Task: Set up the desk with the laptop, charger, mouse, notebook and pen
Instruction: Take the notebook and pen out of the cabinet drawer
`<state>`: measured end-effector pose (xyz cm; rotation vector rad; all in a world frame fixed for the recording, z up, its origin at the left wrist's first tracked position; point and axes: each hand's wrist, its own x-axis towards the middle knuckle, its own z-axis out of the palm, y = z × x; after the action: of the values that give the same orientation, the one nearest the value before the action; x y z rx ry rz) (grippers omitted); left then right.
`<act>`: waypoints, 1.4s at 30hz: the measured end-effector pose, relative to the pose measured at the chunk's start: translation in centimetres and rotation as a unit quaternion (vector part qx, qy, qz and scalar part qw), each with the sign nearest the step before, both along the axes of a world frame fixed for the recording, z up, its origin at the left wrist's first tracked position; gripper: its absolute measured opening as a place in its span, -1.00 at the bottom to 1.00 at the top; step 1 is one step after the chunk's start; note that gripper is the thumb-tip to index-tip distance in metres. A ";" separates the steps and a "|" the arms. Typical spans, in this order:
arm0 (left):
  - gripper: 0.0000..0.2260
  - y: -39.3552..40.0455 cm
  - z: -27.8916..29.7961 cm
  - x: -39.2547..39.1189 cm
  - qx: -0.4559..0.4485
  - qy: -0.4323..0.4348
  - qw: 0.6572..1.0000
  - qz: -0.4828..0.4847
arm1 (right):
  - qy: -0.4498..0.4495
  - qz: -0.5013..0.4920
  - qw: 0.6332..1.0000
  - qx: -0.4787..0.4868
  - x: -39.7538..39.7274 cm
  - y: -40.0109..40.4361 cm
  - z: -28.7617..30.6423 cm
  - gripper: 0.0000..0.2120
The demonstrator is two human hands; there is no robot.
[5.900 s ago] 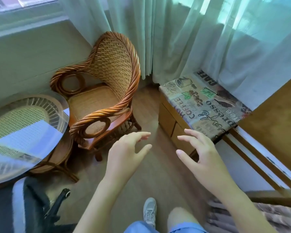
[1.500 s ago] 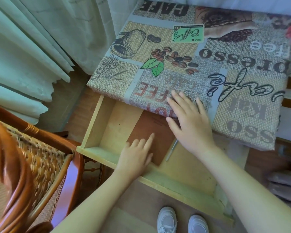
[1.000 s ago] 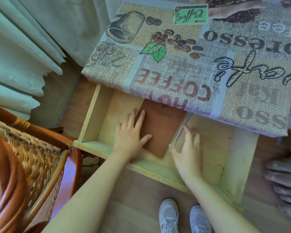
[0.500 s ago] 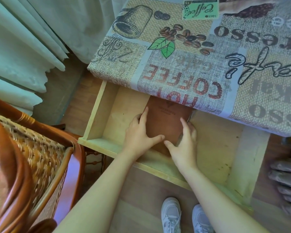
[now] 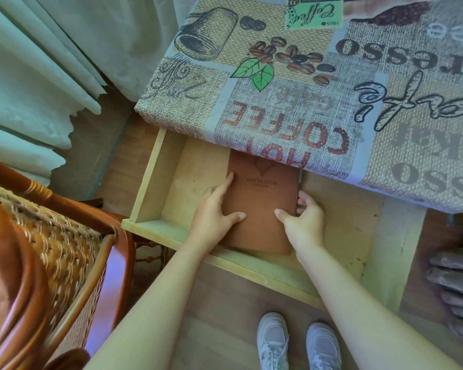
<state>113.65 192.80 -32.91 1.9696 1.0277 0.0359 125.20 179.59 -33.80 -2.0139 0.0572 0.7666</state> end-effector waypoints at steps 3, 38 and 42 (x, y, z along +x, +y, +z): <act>-0.18 0.0 0.0 -0.2 -0.074 -0.043 0.996 0.004 | 0.013 -0.016 0.999 0.026 -0.1 0.0 0.0 -0.41; -0.32 0.5 10.2 -7.3 -0.266 -0.101 0.958 0.046 | 0.175 -0.057 0.948 0.259 -4.1 -4.1 9.1 -0.41; -0.33 0.1 12.0 -8.3 -0.245 -0.097 0.964 0.048 | 0.181 -0.033 0.949 0.258 -4.7 -4.6 10.5 -0.38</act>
<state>105.32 192.94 -20.88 1.4370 0.9011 0.0244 120.46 174.98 -23.28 -1.3573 0.1224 0.9842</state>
